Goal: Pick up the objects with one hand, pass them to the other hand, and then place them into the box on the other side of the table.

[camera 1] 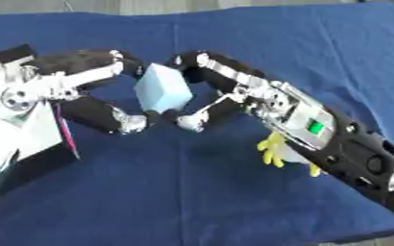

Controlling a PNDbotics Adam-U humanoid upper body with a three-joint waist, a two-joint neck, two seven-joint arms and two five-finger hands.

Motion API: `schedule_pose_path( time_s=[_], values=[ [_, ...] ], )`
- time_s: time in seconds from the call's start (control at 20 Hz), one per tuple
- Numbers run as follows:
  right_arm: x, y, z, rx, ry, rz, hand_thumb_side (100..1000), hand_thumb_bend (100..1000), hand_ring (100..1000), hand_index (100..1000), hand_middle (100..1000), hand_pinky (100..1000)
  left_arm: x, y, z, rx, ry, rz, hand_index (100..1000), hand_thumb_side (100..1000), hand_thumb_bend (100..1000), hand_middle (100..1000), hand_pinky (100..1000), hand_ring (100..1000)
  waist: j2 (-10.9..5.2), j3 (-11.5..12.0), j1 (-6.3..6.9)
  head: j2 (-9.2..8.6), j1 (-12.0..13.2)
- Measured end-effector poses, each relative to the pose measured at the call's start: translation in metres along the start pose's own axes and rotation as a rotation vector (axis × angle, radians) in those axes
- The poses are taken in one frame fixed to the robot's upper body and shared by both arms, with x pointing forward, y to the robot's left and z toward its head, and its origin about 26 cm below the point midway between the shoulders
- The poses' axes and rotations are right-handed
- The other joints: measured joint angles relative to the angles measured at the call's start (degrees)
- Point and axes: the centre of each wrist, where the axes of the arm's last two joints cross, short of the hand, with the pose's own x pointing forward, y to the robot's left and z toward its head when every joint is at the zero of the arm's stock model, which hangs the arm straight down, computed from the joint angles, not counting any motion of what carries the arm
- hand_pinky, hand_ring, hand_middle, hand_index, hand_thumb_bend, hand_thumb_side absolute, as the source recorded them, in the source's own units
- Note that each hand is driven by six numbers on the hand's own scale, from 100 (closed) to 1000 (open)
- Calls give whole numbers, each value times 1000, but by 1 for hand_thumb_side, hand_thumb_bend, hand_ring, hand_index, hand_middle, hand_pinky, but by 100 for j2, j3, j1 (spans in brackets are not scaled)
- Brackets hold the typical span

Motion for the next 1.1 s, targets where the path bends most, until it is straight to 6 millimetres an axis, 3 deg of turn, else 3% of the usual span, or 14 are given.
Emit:
schedule_pose_path(
  time_s=[0.05,0.35,0.55,0.75,0.8,1.1],
  values=[
    [-1,0,0,0,-1,1,100,100,397,646,391,528,0,-1,-1,2,2,3,701,630,101,643,1000,795,0,0,0,0,-1],
    [-2,-1,0,5,-7,11,100,100,402,649,399,533,-2,-4,-4,44,7,61,591,479,100,573,1000,728,15,-3,0,0,-1],
    [-2,-1,1,2,-7,29,100,100,421,660,441,553,-2,-7,-4,76,9,118,575,416,100,558,1000,706,18,-8,0,0,-1],
    [-2,-2,1,-12,-11,47,100,100,462,683,491,598,-1,-8,-4,89,12,159,566,263,100,545,1000,688,18,-22,0,0,-1],
    [-2,-2,1,-17,-13,51,100,100,469,688,501,604,0,-8,-4,91,12,165,566,263,100,543,1000,687,18,-24,0,0,-1],
    [-3,0,2,-36,-24,74,100,303,510,724,554,629,2,-7,-3,92,19,183,561,265,100,535,1000,675,18,-28,0,0,1]
  ],
)
